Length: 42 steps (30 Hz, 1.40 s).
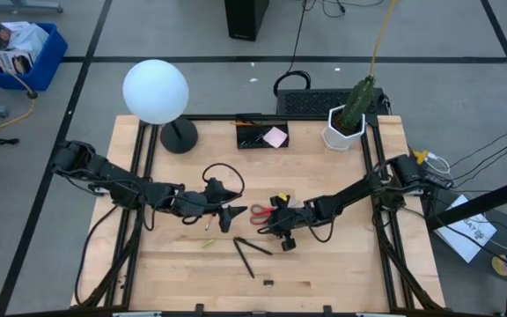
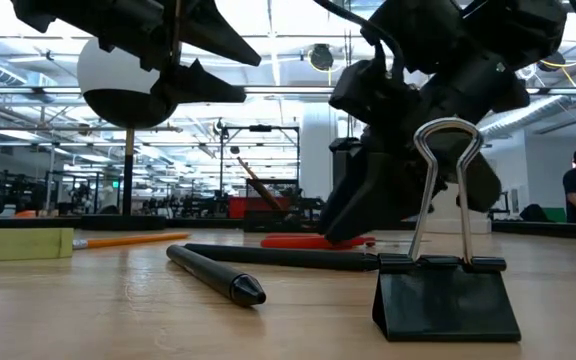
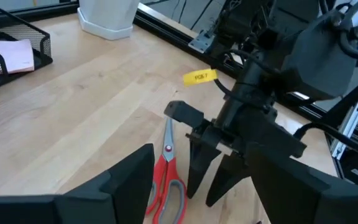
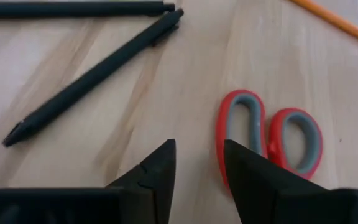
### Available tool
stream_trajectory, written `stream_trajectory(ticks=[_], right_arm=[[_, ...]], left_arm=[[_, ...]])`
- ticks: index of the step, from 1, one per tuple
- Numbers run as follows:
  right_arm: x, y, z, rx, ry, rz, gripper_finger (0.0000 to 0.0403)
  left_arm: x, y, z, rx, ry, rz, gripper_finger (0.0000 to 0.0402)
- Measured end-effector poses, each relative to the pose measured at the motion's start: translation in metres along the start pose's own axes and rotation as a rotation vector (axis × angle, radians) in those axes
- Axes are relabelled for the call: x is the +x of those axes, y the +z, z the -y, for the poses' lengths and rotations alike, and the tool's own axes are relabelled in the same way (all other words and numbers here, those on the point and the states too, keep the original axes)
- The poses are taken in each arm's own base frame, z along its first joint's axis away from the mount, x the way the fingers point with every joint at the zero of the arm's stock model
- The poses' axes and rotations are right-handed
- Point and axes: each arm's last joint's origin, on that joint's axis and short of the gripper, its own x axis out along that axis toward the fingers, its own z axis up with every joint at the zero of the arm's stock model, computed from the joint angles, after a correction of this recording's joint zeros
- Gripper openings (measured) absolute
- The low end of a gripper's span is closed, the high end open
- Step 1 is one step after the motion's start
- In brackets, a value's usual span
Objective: Pick and place office supplies into organizer
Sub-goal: Put the scissors into the desk organizer
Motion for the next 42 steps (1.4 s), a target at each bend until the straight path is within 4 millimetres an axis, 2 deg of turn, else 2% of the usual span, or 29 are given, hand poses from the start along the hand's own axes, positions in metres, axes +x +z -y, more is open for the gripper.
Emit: stream_trajectory(ticks=[10, 14, 22, 25, 31, 37, 42], right_arm=[[0.001, 0.009, 0.006, -0.005, -0.013, 0.022, 0.0124], [0.003, 0.004, 0.015, 0.012, -0.024, -0.016, 0.0125], [0.019, -0.011, 0.024, 0.105, 0.06, -0.064, 0.0116], [0.024, -0.017, 0.025, 0.135, 0.05, -0.089, 0.0096], [0.024, -0.019, 0.025, 0.148, 0.037, -0.101, 0.0015], [0.023, -0.015, 0.026, 0.166, -0.001, -0.073, 0.0014], [0.01, -0.004, 0.024, 0.125, -0.036, -0.044, 0.0011]], left_arm=[[0.0, 0.0, 0.0, 0.017, -0.003, 0.003, 0.0245], [-0.001, -0.001, 0.002, 0.035, -0.007, -0.003, 0.0245], [-0.001, -0.001, 0.002, 0.036, -0.006, -0.002, 0.0245], [-0.001, -0.001, 0.002, 0.039, -0.006, -0.002, 0.0242], [-0.001, -0.001, 0.002, 0.031, -0.007, -0.002, 0.024], [-0.001, -0.001, 0.003, 0.028, -0.01, -0.003, 0.0237], [-0.002, -0.002, 0.003, 0.056, -0.018, -0.009, 0.0237]])
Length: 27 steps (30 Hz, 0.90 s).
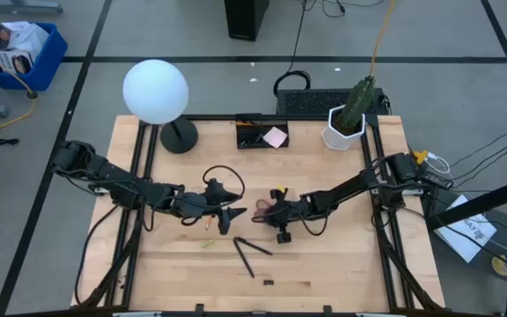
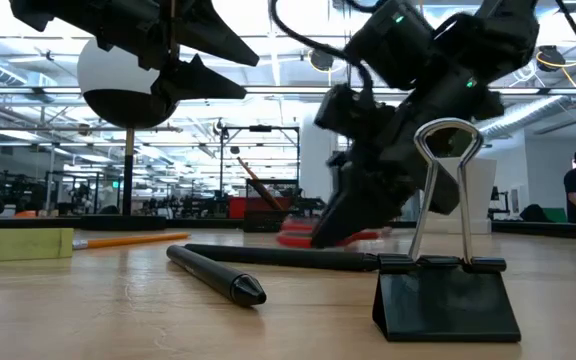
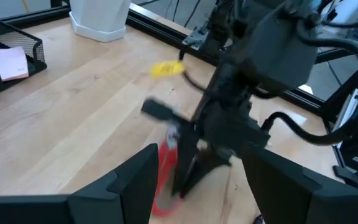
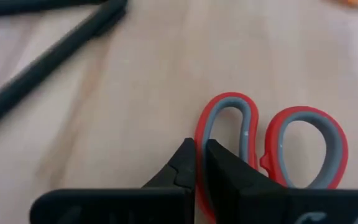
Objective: Pick and place office supplies into organizer
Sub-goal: Put the scissors into the desk organizer
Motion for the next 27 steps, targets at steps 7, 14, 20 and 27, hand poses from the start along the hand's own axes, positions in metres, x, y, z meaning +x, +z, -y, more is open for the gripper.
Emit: stream_trajectory(ticks=[7, 14, 20, 27], right_arm=[[-0.024, 0.021, -0.016, -0.134, -0.127, 0.106, 0.0011], [-0.032, 0.027, -0.036, -0.262, -0.236, 0.156, 0.0011], [-0.036, 0.033, -0.043, -0.337, -0.343, 0.197, 0.0011], [-0.039, 0.039, -0.04, -0.359, -0.361, 0.235, 0.0011]], left_arm=[[0.002, 0.002, -0.003, -0.041, 0.02, 0.014, 0.0235], [0.007, 0.011, -0.013, -0.158, 0.036, 0.047, 0.023], [0.009, 0.014, -0.016, -0.214, -0.017, 0.021, 0.0211], [0.007, 0.014, -0.011, -0.233, -0.072, 0.021, 0.0205]])
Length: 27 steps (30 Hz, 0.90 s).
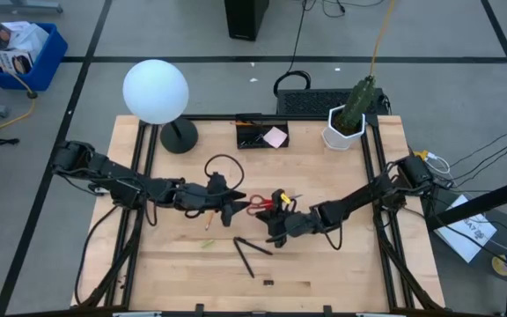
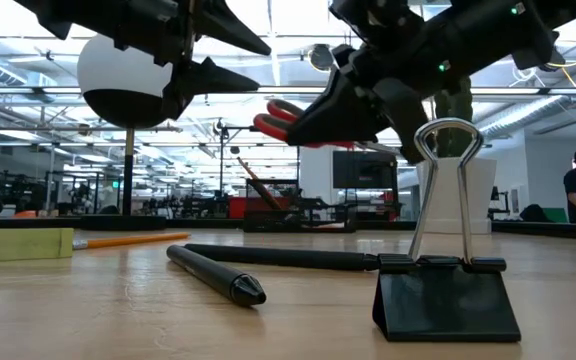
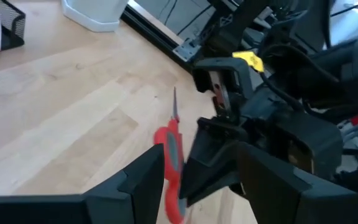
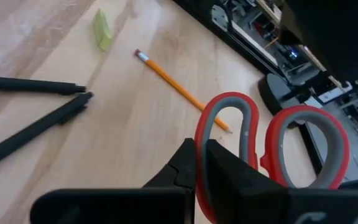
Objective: Pick and place office supplies into organizer
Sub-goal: Put the scissors into the desk organizer
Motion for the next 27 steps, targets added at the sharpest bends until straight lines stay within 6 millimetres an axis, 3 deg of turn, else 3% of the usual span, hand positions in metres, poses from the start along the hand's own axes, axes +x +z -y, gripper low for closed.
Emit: stream_trajectory(ticks=[18, 27], right_arm=[[0.006, 0.026, 0.015, -0.027, 0.008, 0.084, 0.0011], [0.009, 0.027, 0.02, -0.017, 0.033, 0.116, 0.0011]], left_arm=[[0.0, -0.002, -0.001, 0.039, 0.015, -0.018, 0.0187], [0.0, -0.001, -0.002, 0.06, 0.017, -0.016, 0.0148]])
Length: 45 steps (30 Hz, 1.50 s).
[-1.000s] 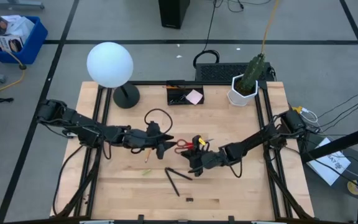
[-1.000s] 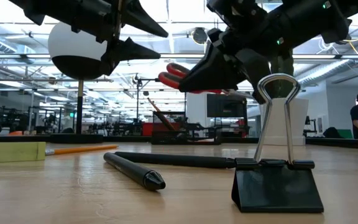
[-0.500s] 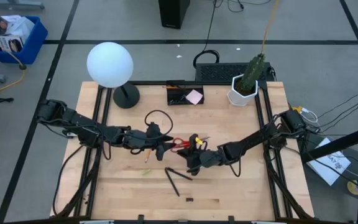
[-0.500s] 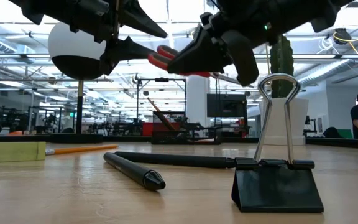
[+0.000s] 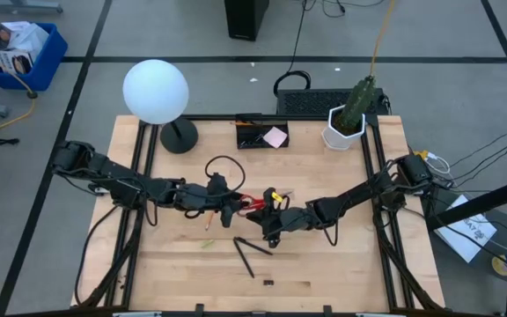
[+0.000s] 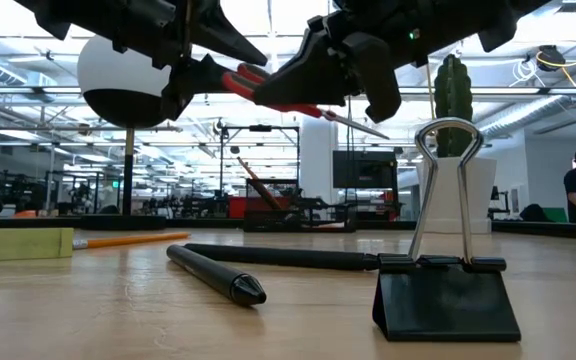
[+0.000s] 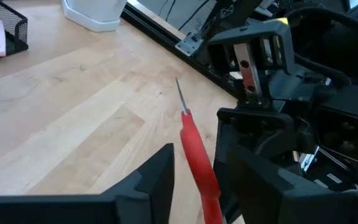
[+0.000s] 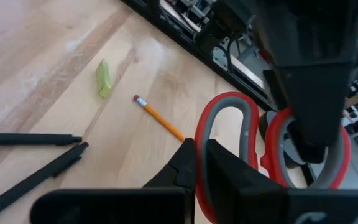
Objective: Pick and place office supplies into organizer
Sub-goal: Put the scissors into the desk organizer
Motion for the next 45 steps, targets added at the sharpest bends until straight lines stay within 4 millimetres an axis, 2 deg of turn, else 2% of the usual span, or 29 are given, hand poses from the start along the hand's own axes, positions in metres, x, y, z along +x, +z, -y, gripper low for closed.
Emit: stream_trajectory(ticks=[10, 18, 27, 31, 34, 40, 45], right_arm=[[0.0, 0.0, 0.0, 0.029, -0.005, -0.001, 0.0024], [-0.009, 0.002, -0.014, -0.016, -0.075, -0.069, 0.0034], [-0.057, 0.019, -0.045, 0.049, 0.044, -0.13, 0.0035], [-0.079, 0.027, -0.053, 0.061, 0.028, -0.135, 0.0033], [-0.091, 0.026, -0.058, 0.062, -0.001, -0.129, 0.0033], [-0.102, 0.007, -0.062, 0.079, -0.049, -0.145, 0.0033], [-0.103, -0.013, -0.063, 0.083, -0.055, -0.168, 0.0033]], left_arm=[[0.002, 0.005, -0.004, 0.05, -0.021, -0.004, 0.0036], [0.002, 0.005, -0.005, 0.074, -0.05, -0.027, 0.0034], [0.0, 0.02, -0.009, 0.111, -0.015, -0.003, 0.0034], [0.0, 0.044, -0.014, 0.117, 0.083, 0.012, 0.0034], [0.0, 0.064, -0.017, 0.135, 0.163, -0.023, 0.0034], [-0.01, 0.12, -0.016, 0.179, 0.297, -0.053, 0.0034], [-0.028, 0.17, -0.02, 0.184, 0.415, -0.099, 0.0034]])
